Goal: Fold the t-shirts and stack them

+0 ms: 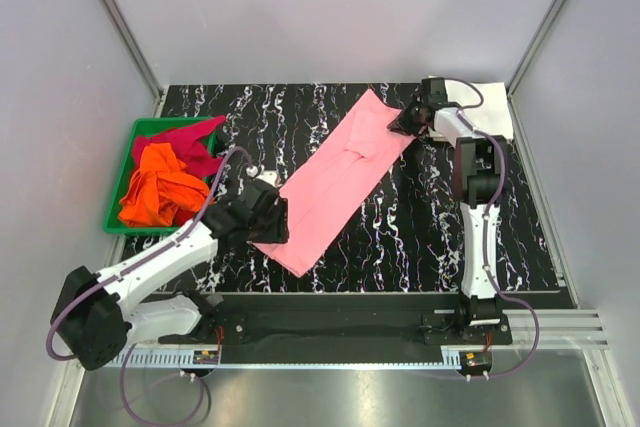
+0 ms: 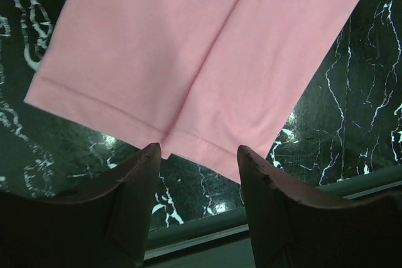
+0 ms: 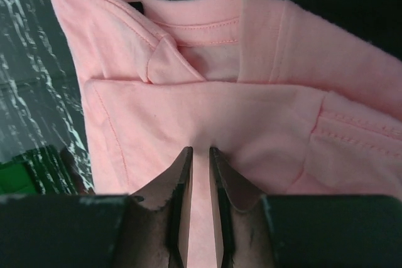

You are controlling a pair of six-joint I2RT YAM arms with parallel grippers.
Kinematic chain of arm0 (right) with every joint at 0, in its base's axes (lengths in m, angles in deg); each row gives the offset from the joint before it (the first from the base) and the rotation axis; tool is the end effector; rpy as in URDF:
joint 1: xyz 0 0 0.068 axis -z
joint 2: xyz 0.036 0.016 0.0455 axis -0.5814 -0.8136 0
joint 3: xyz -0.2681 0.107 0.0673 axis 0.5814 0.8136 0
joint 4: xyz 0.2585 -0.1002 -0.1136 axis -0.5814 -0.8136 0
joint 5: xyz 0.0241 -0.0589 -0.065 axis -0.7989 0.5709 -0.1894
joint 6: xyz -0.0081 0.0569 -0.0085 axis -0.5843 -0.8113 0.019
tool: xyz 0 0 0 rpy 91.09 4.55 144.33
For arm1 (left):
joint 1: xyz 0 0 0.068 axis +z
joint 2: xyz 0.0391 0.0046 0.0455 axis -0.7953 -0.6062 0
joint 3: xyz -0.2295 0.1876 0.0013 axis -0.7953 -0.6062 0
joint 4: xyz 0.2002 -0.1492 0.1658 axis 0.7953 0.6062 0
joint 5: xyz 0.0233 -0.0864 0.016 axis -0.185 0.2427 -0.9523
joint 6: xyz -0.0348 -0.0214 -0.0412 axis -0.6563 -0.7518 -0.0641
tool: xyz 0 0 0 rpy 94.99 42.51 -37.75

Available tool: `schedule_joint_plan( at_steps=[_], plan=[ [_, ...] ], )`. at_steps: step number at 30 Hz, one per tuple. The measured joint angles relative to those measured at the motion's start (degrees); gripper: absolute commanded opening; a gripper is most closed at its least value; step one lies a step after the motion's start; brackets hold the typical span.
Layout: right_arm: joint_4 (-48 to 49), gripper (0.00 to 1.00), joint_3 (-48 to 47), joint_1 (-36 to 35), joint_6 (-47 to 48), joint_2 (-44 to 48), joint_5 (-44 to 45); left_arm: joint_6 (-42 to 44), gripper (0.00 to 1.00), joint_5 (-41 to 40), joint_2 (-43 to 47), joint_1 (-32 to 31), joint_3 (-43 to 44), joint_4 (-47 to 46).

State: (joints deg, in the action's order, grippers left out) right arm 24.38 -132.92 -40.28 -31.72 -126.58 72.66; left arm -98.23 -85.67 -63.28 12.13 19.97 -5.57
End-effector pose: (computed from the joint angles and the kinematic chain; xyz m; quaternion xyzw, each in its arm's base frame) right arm 0.5933 0.0607 0.1301 0.2175 0.9008 0.2513 0.2794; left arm 0.1900 -0.1552 0.2327 0.0389 0.9522 -0.1262 0.2753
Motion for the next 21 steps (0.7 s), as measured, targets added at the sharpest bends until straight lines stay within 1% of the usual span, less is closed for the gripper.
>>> schedule_joint_plan(
  at_steps=[7,12,17,21],
  plan=[
    [0.22,0.27,-14.71,-1.68,-1.20,-9.88,-5.66,0.39,0.55,5.03,-6.12,-2.10,-4.26,-9.57],
    [0.11,0.30,-24.00,-3.32,-1.84,-15.76,-9.55,0.39,0.55,6.99,-10.64,-6.36,-5.03,-14.53],
    [-0.33,0.32,-28.57,-4.02,-1.84,-18.51,-11.93,-0.50,0.55,7.34,-13.03,-9.99,-5.03,-17.99],
    [-1.20,0.39,-28.94,-4.11,-1.14,-18.45,-12.83,-1.64,0.55,6.80,-16.09,-12.94,-5.09,-19.56]
  ],
)
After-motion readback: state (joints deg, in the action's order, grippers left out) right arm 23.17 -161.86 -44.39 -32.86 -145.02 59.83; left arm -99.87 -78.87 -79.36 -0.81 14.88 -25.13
